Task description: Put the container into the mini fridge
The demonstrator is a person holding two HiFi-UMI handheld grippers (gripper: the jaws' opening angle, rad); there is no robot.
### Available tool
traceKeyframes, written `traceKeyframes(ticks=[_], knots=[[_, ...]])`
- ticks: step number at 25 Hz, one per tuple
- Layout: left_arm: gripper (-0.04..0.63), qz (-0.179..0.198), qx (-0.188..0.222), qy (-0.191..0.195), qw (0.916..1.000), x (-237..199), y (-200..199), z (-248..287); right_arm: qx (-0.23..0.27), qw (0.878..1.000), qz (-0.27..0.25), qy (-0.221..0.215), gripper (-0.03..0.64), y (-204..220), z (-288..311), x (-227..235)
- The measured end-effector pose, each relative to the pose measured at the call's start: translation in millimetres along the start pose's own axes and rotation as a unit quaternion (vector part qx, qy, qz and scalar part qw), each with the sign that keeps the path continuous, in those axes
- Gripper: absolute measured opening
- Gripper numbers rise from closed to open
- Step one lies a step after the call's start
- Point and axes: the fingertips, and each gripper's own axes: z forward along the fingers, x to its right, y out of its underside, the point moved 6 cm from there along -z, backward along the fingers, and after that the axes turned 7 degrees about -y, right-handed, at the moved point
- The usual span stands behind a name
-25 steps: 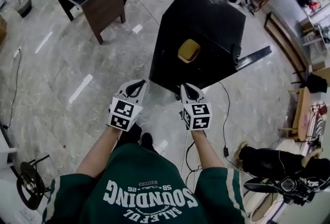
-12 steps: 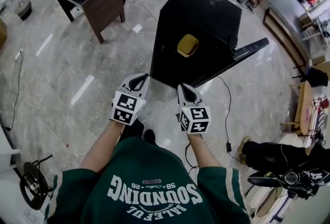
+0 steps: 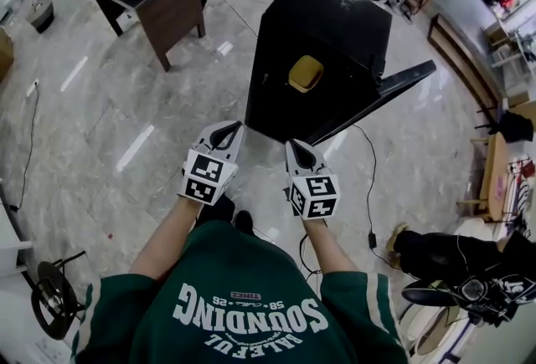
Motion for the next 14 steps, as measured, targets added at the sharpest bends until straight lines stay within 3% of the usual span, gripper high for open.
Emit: traceKeyframes(ticks=[14], knots=[[0.015,-0.003,-0.004,0.0,1.0,-6,6,-10,0.008,1.0,-0.011,-0.009,0.034,-7,1,-12]])
